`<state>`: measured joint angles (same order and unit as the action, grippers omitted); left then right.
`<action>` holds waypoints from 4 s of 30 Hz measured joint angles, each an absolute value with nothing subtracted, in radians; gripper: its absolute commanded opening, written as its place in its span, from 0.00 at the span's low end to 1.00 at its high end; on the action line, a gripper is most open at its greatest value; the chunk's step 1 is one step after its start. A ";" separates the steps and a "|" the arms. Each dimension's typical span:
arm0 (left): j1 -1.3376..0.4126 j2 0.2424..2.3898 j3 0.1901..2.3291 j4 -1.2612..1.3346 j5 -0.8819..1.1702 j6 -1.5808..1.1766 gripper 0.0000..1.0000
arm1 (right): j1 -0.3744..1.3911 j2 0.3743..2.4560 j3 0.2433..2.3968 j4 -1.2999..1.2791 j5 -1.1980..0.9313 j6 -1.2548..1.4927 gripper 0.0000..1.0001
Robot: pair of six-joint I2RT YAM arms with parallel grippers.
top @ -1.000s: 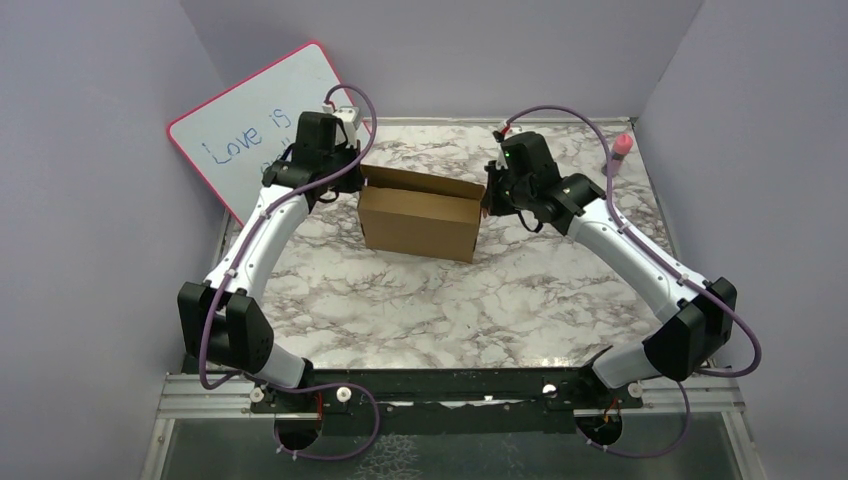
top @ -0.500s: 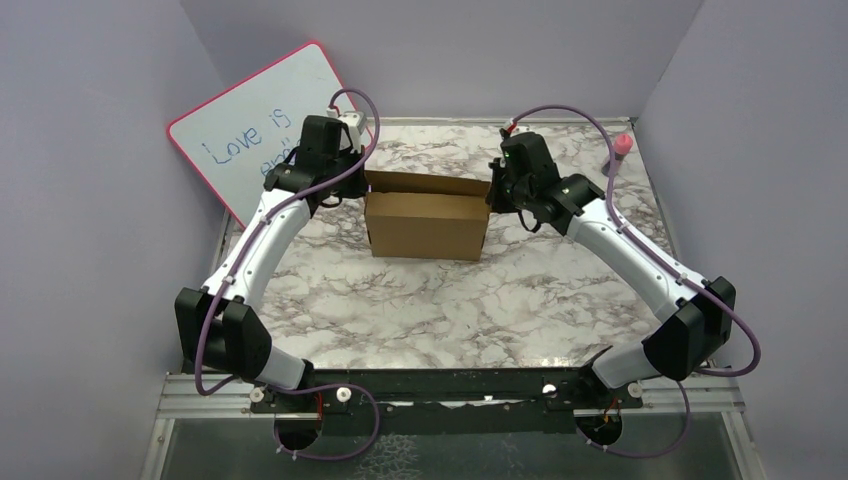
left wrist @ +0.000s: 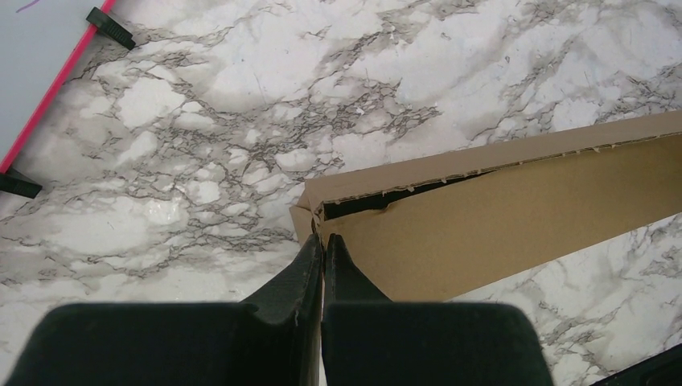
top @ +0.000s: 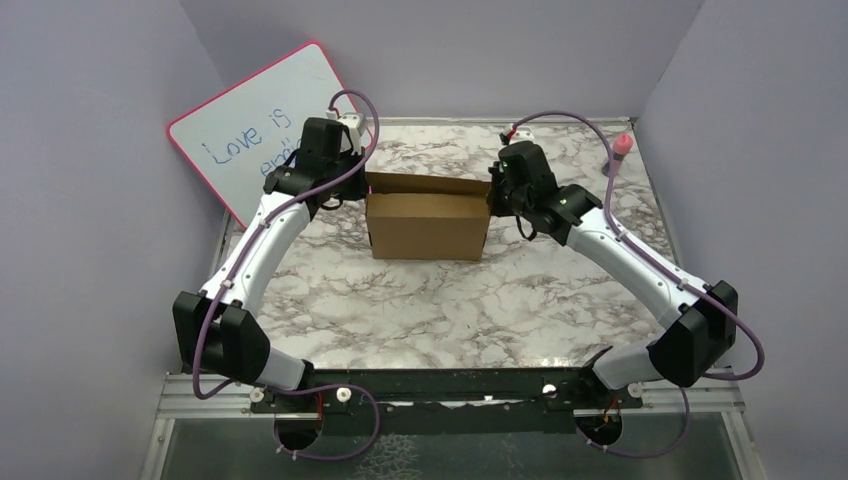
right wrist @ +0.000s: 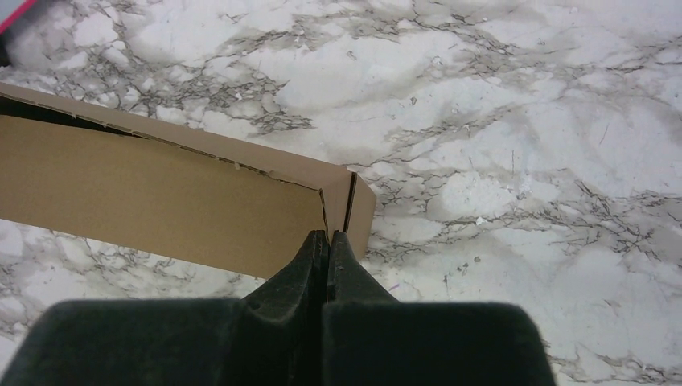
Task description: Fold the paper box
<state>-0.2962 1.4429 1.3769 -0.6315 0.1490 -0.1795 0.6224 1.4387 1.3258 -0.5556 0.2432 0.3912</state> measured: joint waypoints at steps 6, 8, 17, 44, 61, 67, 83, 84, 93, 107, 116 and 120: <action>-0.311 1.419 1.355 -0.630 0.131 -0.192 0.00 | 0.646 1.385 1.242 -0.488 0.278 0.390 0.01; -0.319 1.409 1.345 -0.629 0.122 -0.200 0.00 | 0.655 1.377 1.227 -0.475 0.295 0.390 0.01; -0.354 1.390 1.332 -0.629 0.073 -0.249 0.00 | 0.691 1.374 1.193 -0.429 0.403 0.392 0.01; -0.439 1.237 1.061 -0.385 -0.092 -0.377 0.00 | 0.757 1.312 1.038 -0.252 0.551 0.422 0.01; -0.463 1.137 0.876 -0.204 -0.135 -0.422 0.00 | 0.760 1.298 0.984 -0.203 0.557 0.430 0.20; -0.466 1.131 0.859 -0.176 -0.144 -0.427 0.00 | 0.760 1.288 0.981 -0.207 0.542 0.430 0.26; -0.485 1.112 0.923 -0.355 -0.121 -0.418 0.38 | 0.772 1.251 1.006 -0.292 0.509 0.406 0.50; -0.484 1.112 0.930 -0.375 -0.121 -0.413 0.38 | 0.772 1.248 1.010 -0.295 0.509 0.403 0.50; -0.455 1.124 1.001 -0.465 -0.121 -0.360 0.38 | 0.772 1.228 1.063 -0.312 0.513 0.359 0.51; -0.406 1.194 1.118 -0.483 -0.105 -0.289 0.33 | 0.764 1.248 1.077 -0.292 0.530 0.298 0.33; -0.400 1.240 1.159 -0.486 -0.083 -0.260 0.22 | 0.757 1.267 1.077 -0.278 0.530 0.282 0.18; -0.400 1.262 1.178 -0.489 -0.062 -0.248 0.06 | 0.753 1.271 1.077 -0.277 0.529 0.276 0.05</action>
<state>-0.4004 1.2625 1.1778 -0.4889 -0.0624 -0.2481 0.7532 1.2713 1.0775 -0.2768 0.5293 0.2764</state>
